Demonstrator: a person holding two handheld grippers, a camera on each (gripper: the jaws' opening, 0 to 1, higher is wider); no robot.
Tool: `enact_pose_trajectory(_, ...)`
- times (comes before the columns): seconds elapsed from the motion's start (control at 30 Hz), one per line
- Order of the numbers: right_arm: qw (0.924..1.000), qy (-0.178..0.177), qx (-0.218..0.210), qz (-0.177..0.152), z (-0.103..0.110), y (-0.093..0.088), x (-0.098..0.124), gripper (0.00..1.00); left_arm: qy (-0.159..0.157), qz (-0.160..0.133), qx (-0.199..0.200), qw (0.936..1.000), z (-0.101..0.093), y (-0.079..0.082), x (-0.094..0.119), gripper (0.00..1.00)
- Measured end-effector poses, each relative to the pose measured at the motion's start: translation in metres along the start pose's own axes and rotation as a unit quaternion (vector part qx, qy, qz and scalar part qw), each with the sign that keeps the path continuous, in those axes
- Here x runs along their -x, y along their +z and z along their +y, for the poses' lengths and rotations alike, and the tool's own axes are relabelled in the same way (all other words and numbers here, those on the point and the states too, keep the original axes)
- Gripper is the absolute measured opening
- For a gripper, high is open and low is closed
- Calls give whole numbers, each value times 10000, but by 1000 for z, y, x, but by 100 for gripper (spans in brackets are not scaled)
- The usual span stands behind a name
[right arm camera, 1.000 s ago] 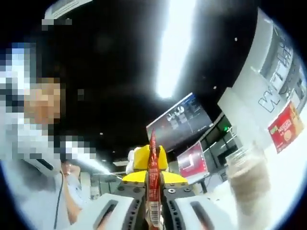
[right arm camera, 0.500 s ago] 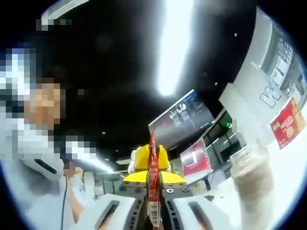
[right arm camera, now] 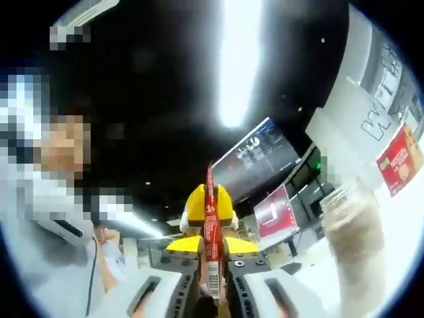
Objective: Tear open the coffee pouch, take out the coffee, and pour the coffee from the pouch into the cup
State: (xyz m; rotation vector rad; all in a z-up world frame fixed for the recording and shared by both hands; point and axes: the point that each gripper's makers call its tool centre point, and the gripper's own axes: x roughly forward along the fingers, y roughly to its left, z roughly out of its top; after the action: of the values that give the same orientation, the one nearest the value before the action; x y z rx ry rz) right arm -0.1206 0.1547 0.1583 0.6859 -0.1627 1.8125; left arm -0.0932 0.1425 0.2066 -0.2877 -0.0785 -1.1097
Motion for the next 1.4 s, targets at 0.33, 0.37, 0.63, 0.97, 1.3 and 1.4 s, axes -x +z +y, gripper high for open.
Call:
enact_pose_trajectory(0.33, 9998, -169, -24, 141, -6, -3, 3, 10, 104, -61, 37, 9999, 8, -1, -1, 9)
enact_pose_trajectory(0.37, 9996, -207, -87, 170, -8, -3, 4, 10, 106, -93, 125, 9998, 12, -2, -1, 9)
enact_pose_trajectory(0.63, 9974, -519, -205, 451, -22, 9, 14, 10, 428, 280, -236, 9984, 27, -21, -7, 22)
enact_pose_trajectory(0.97, 9791, -1049, 586, 1639, -63, 43, 41, 10, 573, 327, -505, 9965, 31, -16, -2, 24)
enact_pose_trajectory(1.3, 9288, -1187, 1072, 3342, -106, 65, 70, 10, 670, 210, -478, 9964, 38, -10, 3, 24)
enact_pose_trajectory(1.4, 9120, -1236, 1065, 3764, -118, 73, 75, 10, 691, 210, -457, 9963, 40, -10, 3, 24)
